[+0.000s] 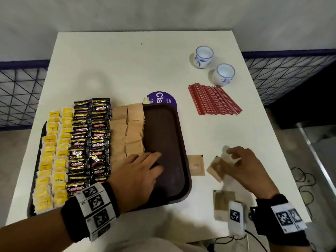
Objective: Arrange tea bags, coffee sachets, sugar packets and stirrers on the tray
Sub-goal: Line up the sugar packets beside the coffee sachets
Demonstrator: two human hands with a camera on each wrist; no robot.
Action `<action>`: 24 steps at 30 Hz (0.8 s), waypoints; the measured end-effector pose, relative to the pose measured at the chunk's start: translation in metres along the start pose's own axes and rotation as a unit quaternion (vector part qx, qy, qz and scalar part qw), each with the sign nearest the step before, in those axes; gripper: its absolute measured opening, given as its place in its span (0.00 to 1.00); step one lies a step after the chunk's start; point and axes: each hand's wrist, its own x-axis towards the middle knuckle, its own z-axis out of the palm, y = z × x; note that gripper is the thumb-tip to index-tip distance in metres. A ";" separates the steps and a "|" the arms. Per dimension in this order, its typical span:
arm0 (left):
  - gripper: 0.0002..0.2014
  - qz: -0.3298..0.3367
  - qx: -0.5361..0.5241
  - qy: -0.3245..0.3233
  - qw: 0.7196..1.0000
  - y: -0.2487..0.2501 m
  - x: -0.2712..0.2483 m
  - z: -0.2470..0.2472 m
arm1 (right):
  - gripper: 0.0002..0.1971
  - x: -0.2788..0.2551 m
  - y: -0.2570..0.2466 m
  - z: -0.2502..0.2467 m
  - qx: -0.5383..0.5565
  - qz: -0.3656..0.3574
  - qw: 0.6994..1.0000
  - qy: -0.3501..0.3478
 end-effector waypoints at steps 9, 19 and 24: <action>0.18 0.006 0.002 -0.012 1.000 0.024 0.031 -0.001 | 0.24 0.000 0.024 0.023 -0.039 -0.068 0.997 -0.020; 0.16 0.003 -0.163 0.053 0.985 0.035 0.058 -0.008 | 0.10 -0.005 -0.003 0.004 0.121 -0.111 0.985 -0.059; 0.16 -0.077 -0.335 0.054 0.938 0.039 0.066 -0.017 | 0.04 -0.015 -0.039 0.006 0.243 -0.126 0.955 -0.110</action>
